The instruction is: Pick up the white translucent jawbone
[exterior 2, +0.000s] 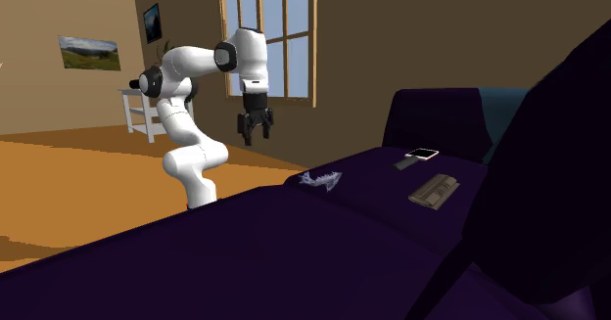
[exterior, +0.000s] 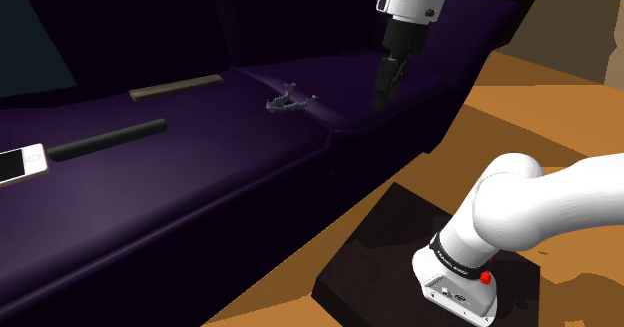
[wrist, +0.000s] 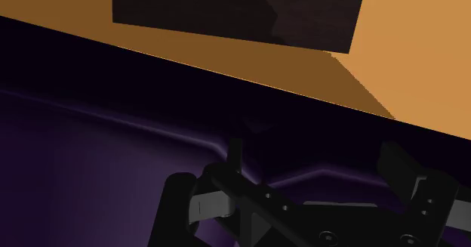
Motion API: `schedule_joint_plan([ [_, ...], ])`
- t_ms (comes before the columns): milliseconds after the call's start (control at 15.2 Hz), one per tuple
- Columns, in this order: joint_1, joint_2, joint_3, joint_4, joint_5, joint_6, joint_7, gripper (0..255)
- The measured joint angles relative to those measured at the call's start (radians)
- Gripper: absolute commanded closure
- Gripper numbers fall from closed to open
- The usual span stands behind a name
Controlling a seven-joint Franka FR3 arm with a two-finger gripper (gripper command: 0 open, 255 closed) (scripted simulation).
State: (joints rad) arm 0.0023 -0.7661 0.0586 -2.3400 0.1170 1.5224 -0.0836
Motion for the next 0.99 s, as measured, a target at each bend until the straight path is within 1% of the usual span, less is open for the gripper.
schedule_joint_plan([
  [132,-0.002,0.019,0.006,0.009,-0.004,0.011,0.006,0],
  [330,-0.015,0.122,0.04,0.067,-0.027,0.058,0.043,0],
  [660,-0.044,0.323,0.096,0.197,-0.095,0.129,0.119,0],
  [990,-0.069,0.524,0.14,0.361,-0.188,0.157,0.204,0],
])
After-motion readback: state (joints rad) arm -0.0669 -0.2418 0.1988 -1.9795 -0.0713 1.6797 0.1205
